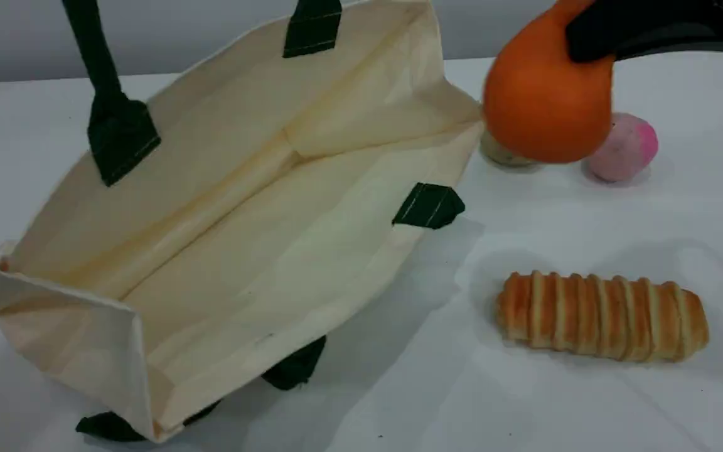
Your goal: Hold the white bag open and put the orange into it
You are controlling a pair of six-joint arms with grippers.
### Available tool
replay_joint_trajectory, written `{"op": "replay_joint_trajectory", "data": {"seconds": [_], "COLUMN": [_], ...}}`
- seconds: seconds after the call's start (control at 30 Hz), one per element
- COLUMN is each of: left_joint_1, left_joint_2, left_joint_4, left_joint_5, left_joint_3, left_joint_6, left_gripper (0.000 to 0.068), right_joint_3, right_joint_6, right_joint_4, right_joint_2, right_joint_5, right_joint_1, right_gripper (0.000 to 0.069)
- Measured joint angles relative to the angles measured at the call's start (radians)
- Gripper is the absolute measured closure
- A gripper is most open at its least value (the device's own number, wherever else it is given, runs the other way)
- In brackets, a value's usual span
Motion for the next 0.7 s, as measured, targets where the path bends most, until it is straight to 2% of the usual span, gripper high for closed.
{"op": "replay_joint_trajectory", "data": {"seconds": [0.17,0.3,0.5,0.7], "left_joint_1": [0.0,0.0,0.0,0.0], "left_joint_2": [0.001,0.001,0.001,0.001], "left_joint_4": [-0.021,-0.037,-0.047,-0.064], "left_joint_5": [-0.01,-0.017,-0.011,-0.008], "left_joint_3": [0.0,0.0,0.0,0.0], "left_joint_6": [0.018,0.024,0.026,0.032], "left_gripper": [0.0606,0.0606,0.0606,0.0606], "right_joint_3": [0.0,0.0,-0.001,-0.001], "right_joint_6": [-0.003,-0.038,-0.115,-0.253], "right_joint_4": [0.032,0.078,0.216,0.389], "right_joint_2": [0.0,0.0,0.011,0.067], "right_joint_5": [0.027,0.016,-0.093,-0.105], "right_joint_1": [0.024,0.11,0.261,0.311], "right_gripper": [0.0661,0.0661,0.0661,0.0661]}}
